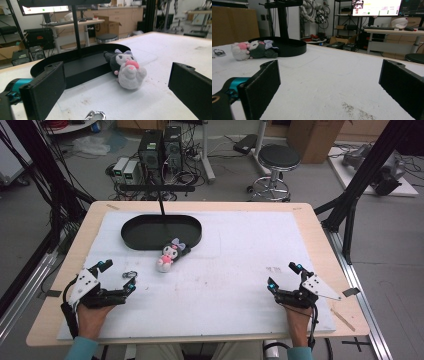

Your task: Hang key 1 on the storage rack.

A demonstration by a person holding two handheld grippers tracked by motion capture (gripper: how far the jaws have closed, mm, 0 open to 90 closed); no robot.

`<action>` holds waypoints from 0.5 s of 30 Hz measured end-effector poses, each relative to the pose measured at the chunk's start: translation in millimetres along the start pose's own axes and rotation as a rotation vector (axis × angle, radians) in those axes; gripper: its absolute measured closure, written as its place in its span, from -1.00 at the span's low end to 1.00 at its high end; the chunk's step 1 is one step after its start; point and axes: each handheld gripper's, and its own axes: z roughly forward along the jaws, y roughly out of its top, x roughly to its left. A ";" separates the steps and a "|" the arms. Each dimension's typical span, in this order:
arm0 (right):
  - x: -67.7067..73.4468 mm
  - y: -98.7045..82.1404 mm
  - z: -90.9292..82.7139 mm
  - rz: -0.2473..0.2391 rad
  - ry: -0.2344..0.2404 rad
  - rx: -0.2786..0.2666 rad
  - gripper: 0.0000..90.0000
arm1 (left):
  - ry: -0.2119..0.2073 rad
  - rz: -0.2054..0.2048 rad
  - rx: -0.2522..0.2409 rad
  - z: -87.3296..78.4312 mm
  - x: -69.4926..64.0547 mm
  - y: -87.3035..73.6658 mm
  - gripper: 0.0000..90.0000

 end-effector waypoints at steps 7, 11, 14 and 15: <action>0.3 0.0 -0.5 0.010 0.003 0.004 -0.94 | -0.034 0.029 0.138 21.0 -0.2 30.2 -0.96; 0.2 0.0 -0.6 0.009 0.003 0.004 -0.94 | -0.050 0.026 0.185 32.2 1.3 45.7 -0.96; 0.4 0.0 -0.7 0.014 0.003 0.004 -0.94 | -0.060 0.032 0.235 41.2 0.9 54.8 -0.96; 0.3 -0.1 -0.7 0.013 0.002 0.004 -0.94 | -0.064 0.037 0.251 44.3 0.7 57.7 -0.96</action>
